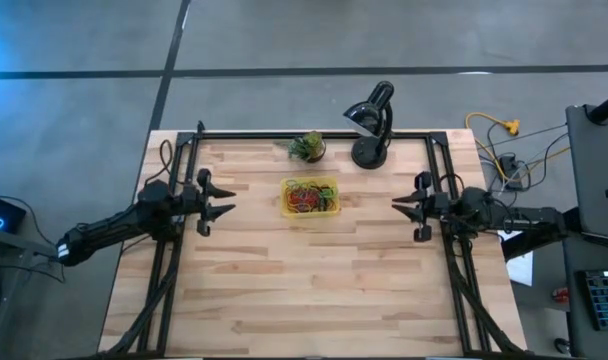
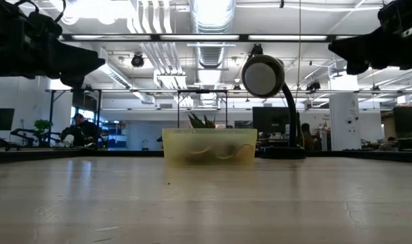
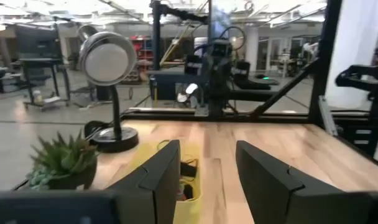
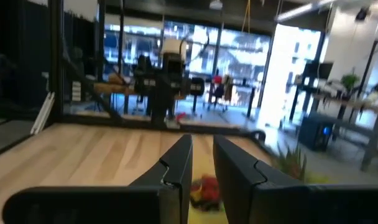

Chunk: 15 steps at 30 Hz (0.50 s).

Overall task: Pick and place rubber bands into bin
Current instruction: Return to Home Position

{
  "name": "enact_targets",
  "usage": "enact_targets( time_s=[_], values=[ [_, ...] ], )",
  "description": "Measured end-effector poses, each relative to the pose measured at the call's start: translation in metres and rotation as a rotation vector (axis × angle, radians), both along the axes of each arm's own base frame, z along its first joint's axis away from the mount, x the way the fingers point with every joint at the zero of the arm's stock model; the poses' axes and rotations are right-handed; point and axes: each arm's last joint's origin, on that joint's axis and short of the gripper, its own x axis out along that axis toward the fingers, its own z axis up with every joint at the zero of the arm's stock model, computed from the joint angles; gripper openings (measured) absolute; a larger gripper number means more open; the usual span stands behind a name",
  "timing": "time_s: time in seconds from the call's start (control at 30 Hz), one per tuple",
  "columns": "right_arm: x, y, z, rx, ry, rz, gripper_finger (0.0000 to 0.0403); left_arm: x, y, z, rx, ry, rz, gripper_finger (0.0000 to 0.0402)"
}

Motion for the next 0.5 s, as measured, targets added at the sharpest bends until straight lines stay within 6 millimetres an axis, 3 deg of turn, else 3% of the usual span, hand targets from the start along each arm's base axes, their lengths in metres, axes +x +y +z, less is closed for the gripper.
enact_targets(
  time_s=[0.13,0.5],
  values=[
    [0.0007,-0.0001,-0.0073,0.031,0.073,0.001,0.0059,0.0004,-0.0009,-0.0003,-0.001,0.004,-0.035,0.0141],
    [0.0007,-0.0002,-0.0067,0.038,0.066,-0.001,0.0059,0.0041,-0.0049,-0.0039,-0.072,0.048,-0.159,0.0141]
  ],
)
